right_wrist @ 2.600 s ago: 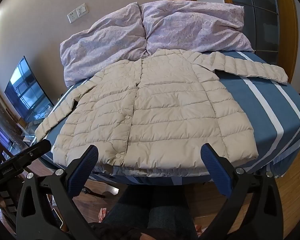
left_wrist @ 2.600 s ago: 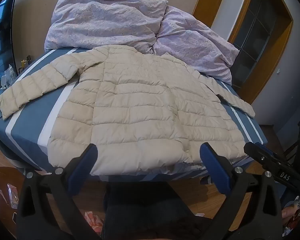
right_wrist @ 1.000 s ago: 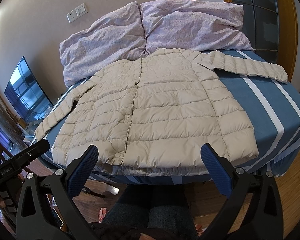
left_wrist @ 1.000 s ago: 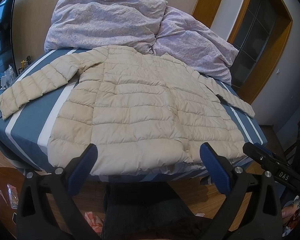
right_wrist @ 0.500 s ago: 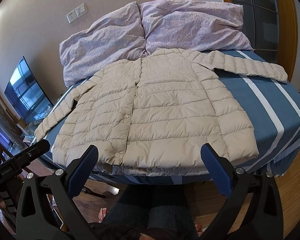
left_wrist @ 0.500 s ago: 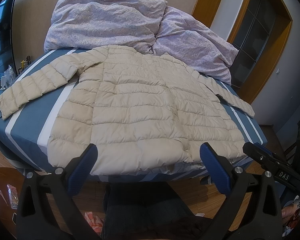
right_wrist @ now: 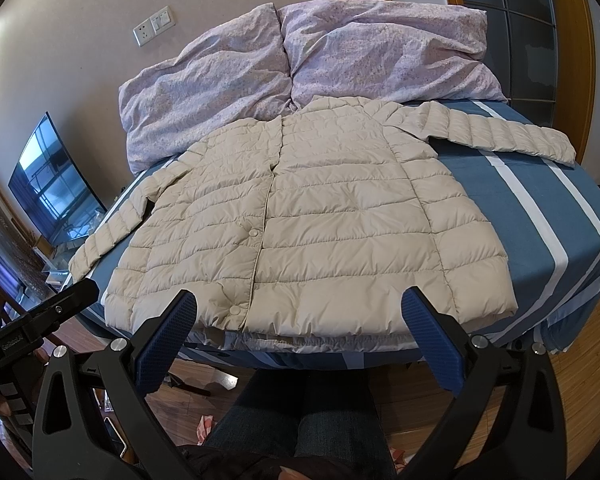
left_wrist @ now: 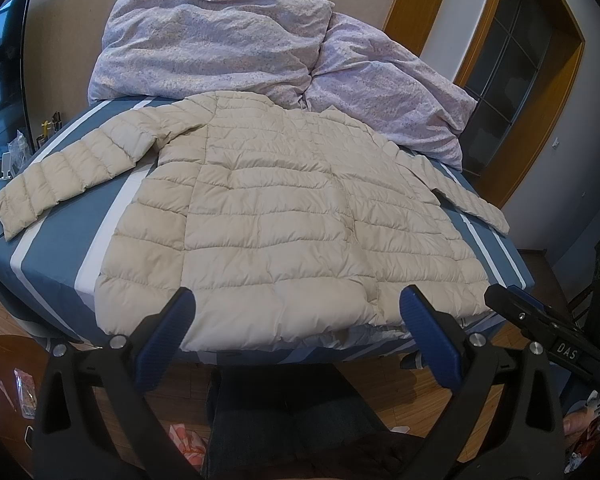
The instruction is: Fold large clothes
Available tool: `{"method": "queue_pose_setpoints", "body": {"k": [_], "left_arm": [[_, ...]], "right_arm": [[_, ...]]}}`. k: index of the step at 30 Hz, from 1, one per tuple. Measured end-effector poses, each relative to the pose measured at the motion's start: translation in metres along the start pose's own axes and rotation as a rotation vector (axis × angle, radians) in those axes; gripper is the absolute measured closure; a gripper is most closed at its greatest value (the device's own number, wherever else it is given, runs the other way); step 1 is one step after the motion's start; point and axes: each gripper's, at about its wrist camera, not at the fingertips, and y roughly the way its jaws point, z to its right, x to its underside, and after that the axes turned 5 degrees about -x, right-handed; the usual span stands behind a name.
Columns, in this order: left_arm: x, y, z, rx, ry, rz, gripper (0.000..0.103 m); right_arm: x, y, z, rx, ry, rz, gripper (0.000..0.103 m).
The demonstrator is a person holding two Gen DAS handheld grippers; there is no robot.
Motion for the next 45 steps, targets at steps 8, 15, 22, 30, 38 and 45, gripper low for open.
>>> {"method": "queue_pose_setpoints", "body": {"k": [8, 15, 22, 30, 38, 45], "left_arm": [[0.000, 0.000, 0.000, 0.000, 0.000, 0.000, 0.002], [0.000, 0.001, 0.000, -0.003, -0.002, -0.002, 0.002], [-0.012, 0.017, -0.005, -0.023, -0.001, -0.016, 0.002], [-0.044, 0.067, -0.024, -0.120, -0.005, -0.028, 0.002], [-0.088, 0.133, -0.046, -0.295, 0.023, -0.033, 0.002], [-0.109, 0.187, -0.059, -0.450, 0.070, -0.043, 0.002]], "right_arm": [[-0.001, 0.001, 0.001, 0.001, -0.001, 0.000, 0.001], [-0.005, 0.000, 0.004, 0.009, 0.007, 0.001, 0.001], [-0.017, 0.015, 0.014, 0.047, 0.010, 0.004, 0.001], [-0.055, 0.045, 0.071, 0.183, 0.108, 0.011, 0.001], [-0.104, 0.085, 0.173, 0.351, 0.323, 0.002, 0.001], [-0.141, 0.105, 0.287, 0.466, 0.597, -0.010, 0.012]]}}
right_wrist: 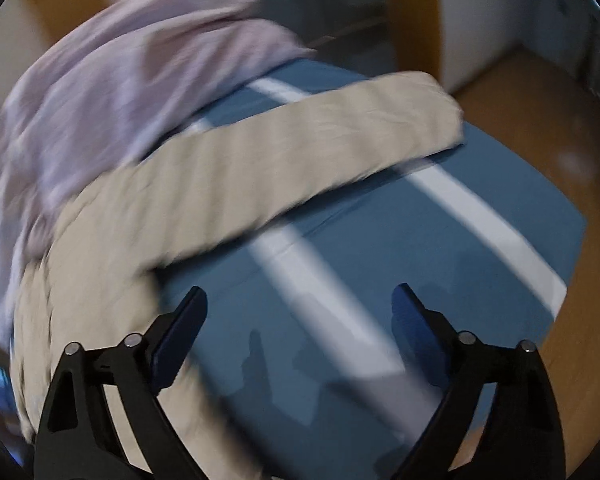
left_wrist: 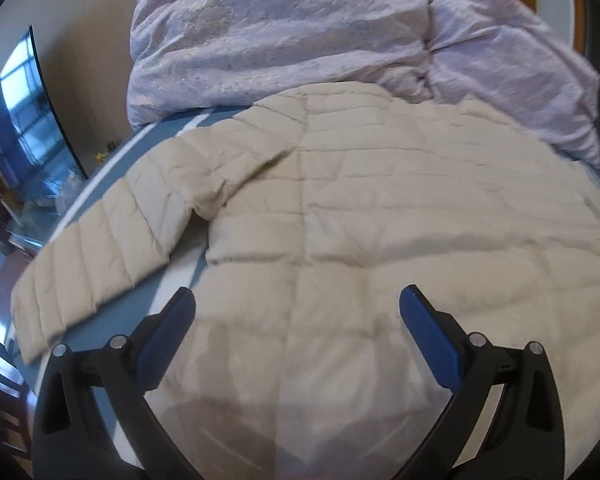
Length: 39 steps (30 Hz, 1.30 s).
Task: Fold large clothes
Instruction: 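Grasp the jacket sleeve cuff with the right gripper and lift it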
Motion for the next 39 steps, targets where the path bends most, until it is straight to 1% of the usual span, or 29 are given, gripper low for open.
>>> {"method": "queue_pose_setpoints", "body": {"k": [2, 4, 7, 10, 11, 12, 13, 14, 15, 19, 20, 21, 22, 25, 27, 30, 33, 37, 39], "left_arm": [[-0.001, 0.009, 0.005, -0.058, 0.028, 0.009, 0.002], [0.000, 0.016, 0.008, -0.082, 0.045, 0.004, 0.002], [0.002, 0.028, 0.009, -0.060, 0.048, -0.031, 0.002], [0.004, 0.030, 0.007, -0.038, 0.039, -0.052, 0.002], [0.004, 0.032, 0.008, -0.033, 0.036, -0.059, 0.002], [0.004, 0.033, 0.007, -0.026, 0.032, -0.067, 0.002], [0.004, 0.035, 0.007, -0.021, 0.030, -0.072, 0.002], [0.005, 0.036, 0.007, -0.013, 0.025, -0.078, 0.002], [0.005, 0.037, 0.006, -0.006, 0.019, -0.084, 0.002], [0.005, 0.040, 0.006, 0.009, 0.009, -0.095, 0.002], [0.005, 0.040, 0.006, 0.009, 0.009, -0.096, 0.002], [0.005, 0.040, 0.005, 0.010, 0.008, -0.096, 0.002], [0.005, 0.040, 0.006, 0.010, 0.008, -0.097, 0.002], [0.005, 0.040, 0.005, 0.015, 0.004, -0.098, 0.002], [0.005, 0.041, 0.004, 0.026, -0.007, -0.104, 0.002], [0.006, 0.042, 0.001, 0.043, -0.022, -0.111, 0.002], [0.006, 0.043, 0.000, 0.052, -0.029, -0.115, 0.002], [0.006, 0.043, 0.000, 0.056, -0.031, -0.117, 0.002], [0.006, 0.043, -0.001, 0.060, -0.033, -0.118, 0.002]], "right_arm": [[-0.024, 0.010, 0.019, 0.042, 0.076, 0.016, 0.014], [-0.042, 0.017, 0.036, 0.091, 0.137, 0.038, 0.016], [-0.061, 0.023, 0.060, 0.152, 0.230, 0.066, 0.017], [-0.072, 0.033, 0.077, 0.176, 0.296, 0.069, 0.024], [-0.072, 0.035, 0.079, 0.177, 0.305, 0.067, 0.028], [-0.074, 0.039, 0.081, 0.176, 0.314, 0.062, 0.030], [-0.074, 0.039, 0.081, 0.192, 0.307, 0.083, 0.033], [-0.076, 0.040, 0.081, 0.198, 0.303, 0.084, 0.039], [-0.076, 0.040, 0.079, 0.211, 0.294, 0.092, 0.040], [-0.078, 0.045, 0.077, 0.231, 0.276, 0.113, 0.069], [-0.078, 0.047, 0.075, 0.223, 0.277, 0.112, 0.081], [-0.078, 0.048, 0.075, 0.211, 0.279, 0.111, 0.085], [-0.079, 0.048, 0.071, 0.206, 0.271, 0.115, 0.091], [-0.082, 0.042, 0.045, 0.226, 0.185, 0.152, 0.094], [-0.084, 0.038, 0.021, 0.209, 0.121, 0.175, 0.094], [-0.083, 0.029, -0.028, 0.137, 0.020, 0.208, 0.095], [-0.076, 0.028, -0.071, 0.068, -0.062, 0.207, 0.095], [-0.053, 0.038, -0.146, -0.049, -0.196, 0.157, 0.095], [-0.035, 0.045, -0.186, -0.117, -0.266, 0.118, 0.095]]}}
